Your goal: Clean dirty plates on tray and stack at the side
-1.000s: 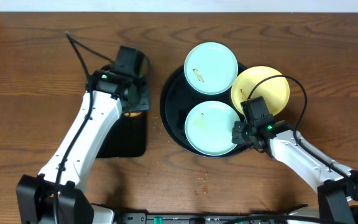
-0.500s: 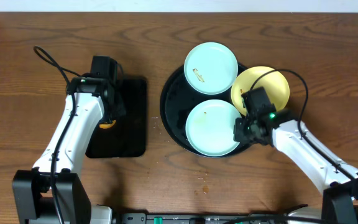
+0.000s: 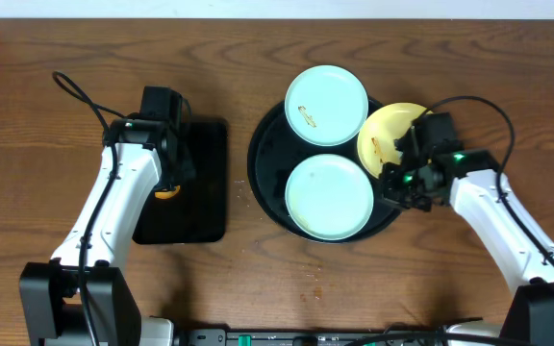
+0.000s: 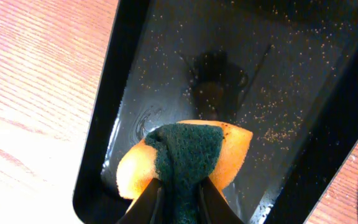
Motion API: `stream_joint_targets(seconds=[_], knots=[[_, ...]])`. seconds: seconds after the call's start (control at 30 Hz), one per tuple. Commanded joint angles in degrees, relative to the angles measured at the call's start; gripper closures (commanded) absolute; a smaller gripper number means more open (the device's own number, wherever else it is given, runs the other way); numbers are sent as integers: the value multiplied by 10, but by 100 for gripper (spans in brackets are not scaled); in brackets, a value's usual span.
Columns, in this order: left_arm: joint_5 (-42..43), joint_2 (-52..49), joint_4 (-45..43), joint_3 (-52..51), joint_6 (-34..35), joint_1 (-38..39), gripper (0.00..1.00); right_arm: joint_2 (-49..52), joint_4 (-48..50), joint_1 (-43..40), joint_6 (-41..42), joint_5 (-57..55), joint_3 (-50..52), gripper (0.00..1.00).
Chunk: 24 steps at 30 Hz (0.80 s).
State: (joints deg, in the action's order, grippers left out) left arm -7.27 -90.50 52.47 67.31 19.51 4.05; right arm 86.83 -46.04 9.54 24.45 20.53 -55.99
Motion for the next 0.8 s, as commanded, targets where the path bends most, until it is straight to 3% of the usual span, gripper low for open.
stream_joint_targets(seconds=[0.0,0.27,0.33,0.4,0.53,0.6,0.77], knots=[[7,-1,2,0,5,-2,92,-1,1,-6,-35,-19,-16,99],[7,-1,2,0,5,-2,93,0,-37,13,-34,-54,-39,97],[7,-1,2,0,5,-2,92,2,-45,20,-21,-66,-29,80],[8,-1,2,0,5,-2,92,3,-38,28,-11,-66,-13,70],[8,-1,2,0,5,-2,93,5,11,50,15,-75,38,58],[8,-1,2,0,5,-2,92,5,57,62,32,-76,71,59],[8,-1,4,0,5,-2,92,5,138,79,91,-120,129,75]])
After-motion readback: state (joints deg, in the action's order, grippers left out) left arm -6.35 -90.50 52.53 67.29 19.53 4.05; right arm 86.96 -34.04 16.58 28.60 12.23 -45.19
